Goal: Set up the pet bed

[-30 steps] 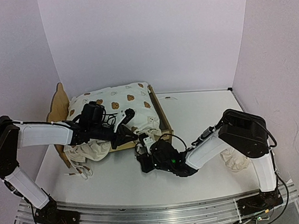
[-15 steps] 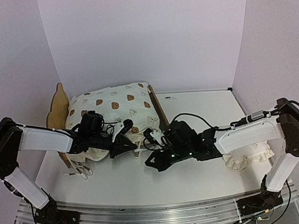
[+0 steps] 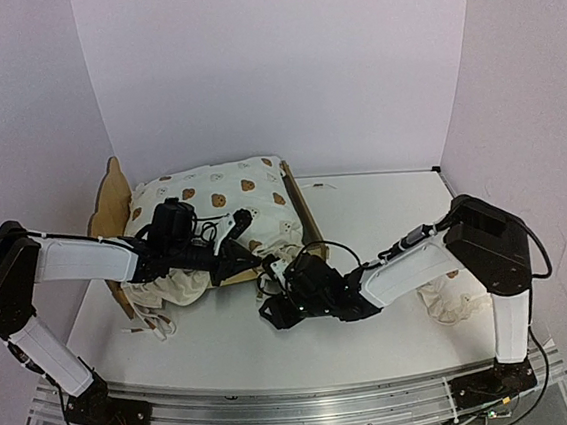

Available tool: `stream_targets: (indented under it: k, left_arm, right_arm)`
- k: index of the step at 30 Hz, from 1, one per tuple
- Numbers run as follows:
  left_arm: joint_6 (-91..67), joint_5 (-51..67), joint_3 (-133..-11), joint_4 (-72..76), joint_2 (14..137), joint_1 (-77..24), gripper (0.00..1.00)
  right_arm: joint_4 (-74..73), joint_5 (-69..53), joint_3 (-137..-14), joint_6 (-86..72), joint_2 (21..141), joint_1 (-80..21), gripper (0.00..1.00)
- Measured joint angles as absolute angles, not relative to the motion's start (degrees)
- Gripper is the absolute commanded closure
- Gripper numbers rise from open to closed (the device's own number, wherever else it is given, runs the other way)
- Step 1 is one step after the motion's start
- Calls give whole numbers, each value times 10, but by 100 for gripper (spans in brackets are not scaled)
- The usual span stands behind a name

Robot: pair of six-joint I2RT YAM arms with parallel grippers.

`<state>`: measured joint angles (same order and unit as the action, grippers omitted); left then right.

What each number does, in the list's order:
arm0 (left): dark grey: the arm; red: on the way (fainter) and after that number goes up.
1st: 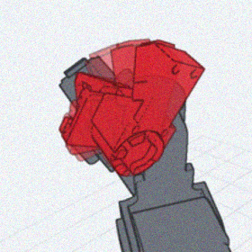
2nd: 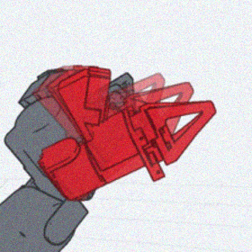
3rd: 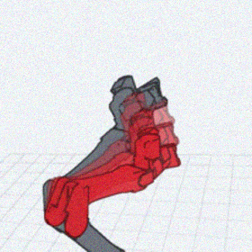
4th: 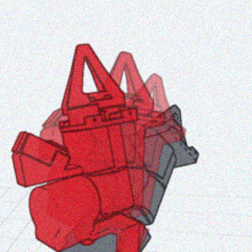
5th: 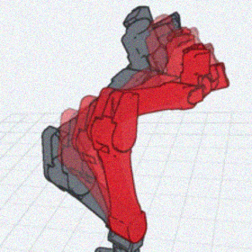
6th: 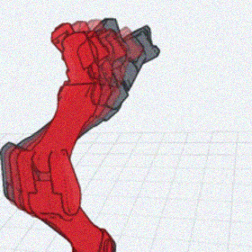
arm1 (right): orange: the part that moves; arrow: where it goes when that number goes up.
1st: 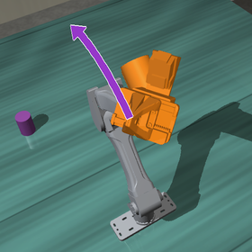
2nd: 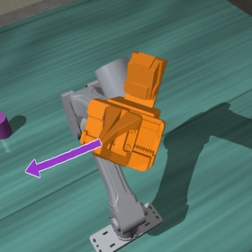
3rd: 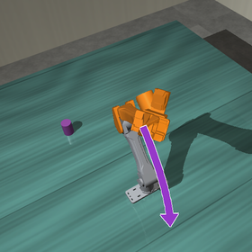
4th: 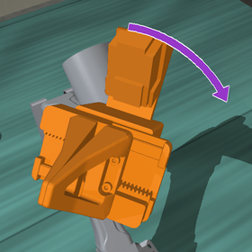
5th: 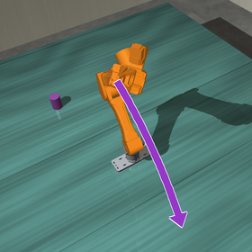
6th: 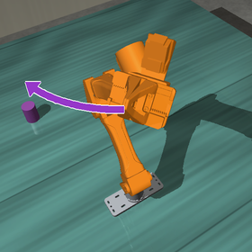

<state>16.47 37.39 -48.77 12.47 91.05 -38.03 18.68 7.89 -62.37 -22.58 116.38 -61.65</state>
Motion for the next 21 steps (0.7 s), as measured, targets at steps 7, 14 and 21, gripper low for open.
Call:
stream_targets:
  k: [7, 14, 21]
  left_arm:
    - [165, 374, -488, 124, 912, -383, 100]
    - [165, 374, -490, 125, 912, -383, 100]
    - [164, 374, -490, 125, 912, -383, 100]
  right_arm:
    - [266, 126, -664, -241, 1238, -614, 58]
    - [322, 165, -661, -267, 1256, -610, 87]
    - [370, 160, -625, -274, 1255, -605, 70]
